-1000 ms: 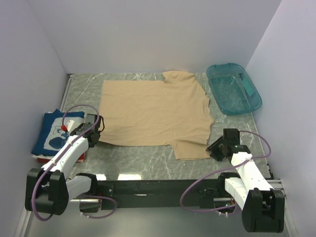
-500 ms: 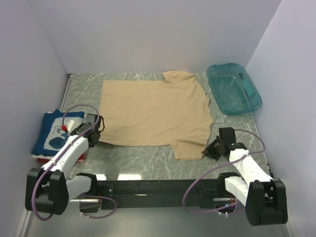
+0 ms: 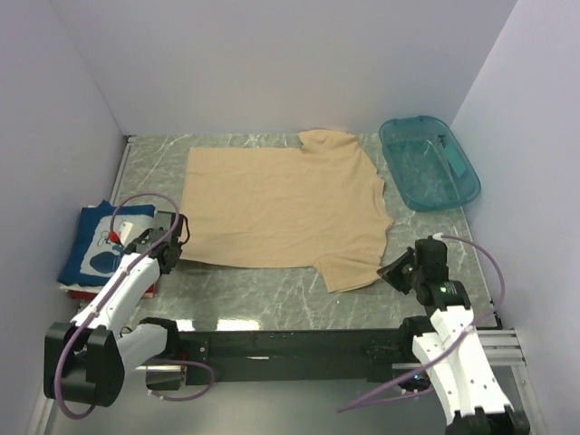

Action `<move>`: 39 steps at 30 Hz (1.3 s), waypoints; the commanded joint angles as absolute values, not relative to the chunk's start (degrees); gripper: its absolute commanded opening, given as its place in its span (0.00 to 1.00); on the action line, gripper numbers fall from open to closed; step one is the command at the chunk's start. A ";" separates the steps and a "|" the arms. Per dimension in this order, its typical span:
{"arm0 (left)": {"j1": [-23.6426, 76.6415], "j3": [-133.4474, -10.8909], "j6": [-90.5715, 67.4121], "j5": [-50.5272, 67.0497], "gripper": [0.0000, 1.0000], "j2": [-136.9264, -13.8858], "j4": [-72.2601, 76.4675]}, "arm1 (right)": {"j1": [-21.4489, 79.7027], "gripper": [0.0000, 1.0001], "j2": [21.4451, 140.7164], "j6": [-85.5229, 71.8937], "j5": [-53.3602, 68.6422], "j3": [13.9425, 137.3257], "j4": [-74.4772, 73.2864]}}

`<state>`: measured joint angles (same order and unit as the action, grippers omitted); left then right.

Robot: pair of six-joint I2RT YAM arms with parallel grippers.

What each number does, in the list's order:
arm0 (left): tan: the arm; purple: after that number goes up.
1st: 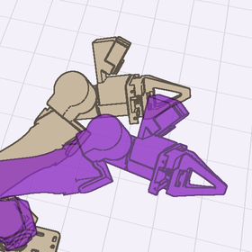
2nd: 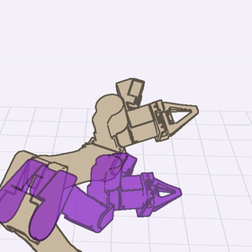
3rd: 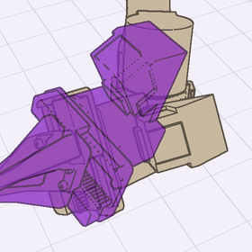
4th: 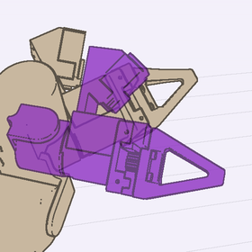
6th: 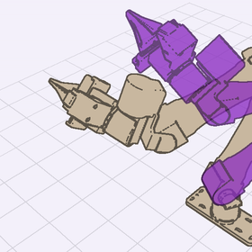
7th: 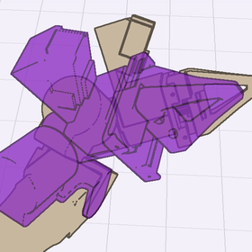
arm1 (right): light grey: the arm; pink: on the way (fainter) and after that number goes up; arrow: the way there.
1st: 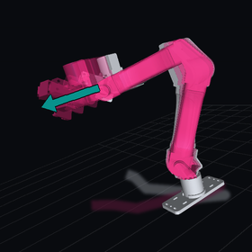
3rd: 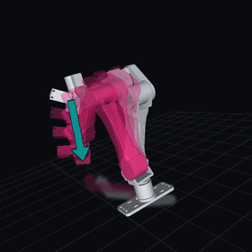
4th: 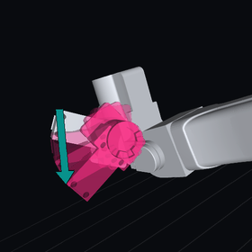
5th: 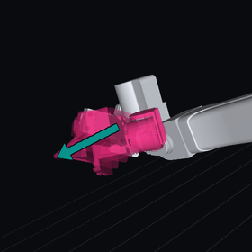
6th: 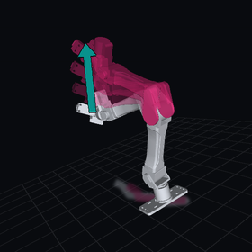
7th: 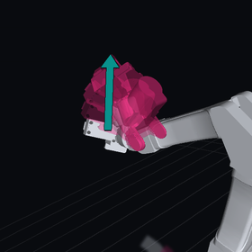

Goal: Fold and stack the t-shirts
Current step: Fold the tshirt

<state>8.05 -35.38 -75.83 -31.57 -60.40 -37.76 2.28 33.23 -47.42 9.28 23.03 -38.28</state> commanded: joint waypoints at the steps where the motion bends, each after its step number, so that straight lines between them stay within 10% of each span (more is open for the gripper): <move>1: 7.82 -35.33 -76.46 -33.75 0.01 -57.66 -40.16 | 2.64 0.00 27.70 -46.32 7.47 27.94 -45.68; 24: 7.82 -36.65 -73.74 -31.64 0.01 -49.02 -43.78 | 2.64 0.00 17.83 -45.18 8.87 40.87 -56.37; 39: 7.82 -58.86 -73.56 -30.41 0.01 -85.77 -36.74 | 2.90 0.00 65.10 -35.95 15.29 46.75 -18.21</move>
<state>8.05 -53.21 -73.52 -29.71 -82.21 -38.13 2.39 57.95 -39.18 13.67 41.56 -29.82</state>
